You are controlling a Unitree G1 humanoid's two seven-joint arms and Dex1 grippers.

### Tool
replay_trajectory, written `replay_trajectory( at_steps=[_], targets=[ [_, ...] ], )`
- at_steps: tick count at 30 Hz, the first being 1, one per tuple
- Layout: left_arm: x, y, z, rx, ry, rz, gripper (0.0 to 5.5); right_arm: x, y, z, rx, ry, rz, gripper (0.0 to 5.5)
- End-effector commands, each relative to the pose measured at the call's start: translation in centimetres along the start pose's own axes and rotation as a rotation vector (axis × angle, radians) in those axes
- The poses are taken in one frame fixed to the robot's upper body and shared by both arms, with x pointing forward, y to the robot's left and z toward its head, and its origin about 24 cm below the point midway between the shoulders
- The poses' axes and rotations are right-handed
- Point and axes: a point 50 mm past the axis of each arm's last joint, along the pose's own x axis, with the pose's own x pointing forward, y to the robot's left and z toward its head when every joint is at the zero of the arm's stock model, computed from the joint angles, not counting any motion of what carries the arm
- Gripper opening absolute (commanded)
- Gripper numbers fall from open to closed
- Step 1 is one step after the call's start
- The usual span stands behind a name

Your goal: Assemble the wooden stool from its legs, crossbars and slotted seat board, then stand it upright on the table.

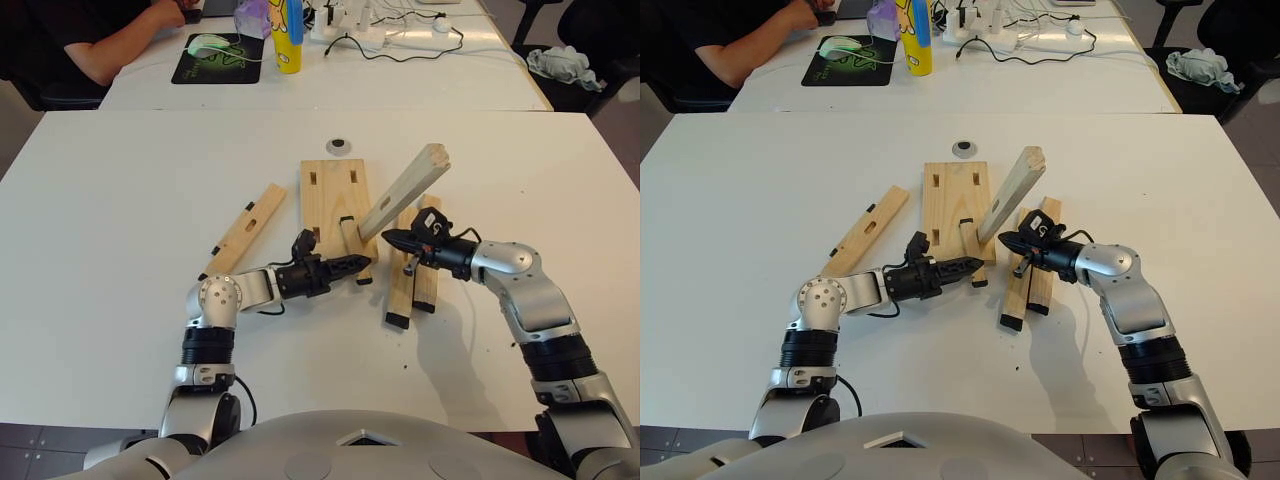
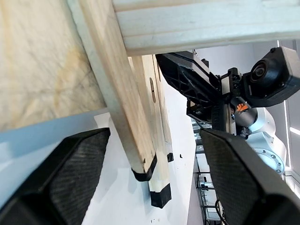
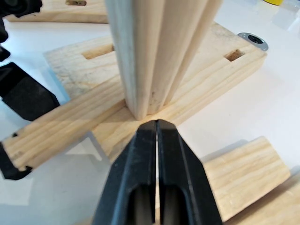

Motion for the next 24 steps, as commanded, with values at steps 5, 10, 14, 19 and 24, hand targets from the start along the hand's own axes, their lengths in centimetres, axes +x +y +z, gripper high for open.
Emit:
replay_trajectory(
  at_steps=[5, 10, 14, 19, 24],
  targets=[
    [0.70, -0.49, 0.23, 0.049, 0.007, 0.018, 2.23, 0.18, -0.37, 0.46, -0.018, 0.001, -0.007, 0.00],
    [0.74, -0.29, -0.05, 0.061, 0.023, 0.041, 1.51, 0.19, -0.35, 0.55, -0.017, -0.004, -0.013, 0.00],
    [0.91, -0.04, -0.23, 0.055, 0.029, 0.064, 0.92, 0.25, -0.21, 0.52, -0.013, -0.007, -0.015, 0.00],
    [1.10, 0.16, -0.27, 0.038, 0.020, 0.081, 0.41, 0.27, -0.05, 0.31, -0.007, -0.007, -0.019, 0.00],
    [0.86, 0.15, -0.15, 0.040, 0.012, 0.085, 0.41, 0.28, 0.09, 0.08, 0.003, -0.003, -0.022, 0.00]
  ],
)
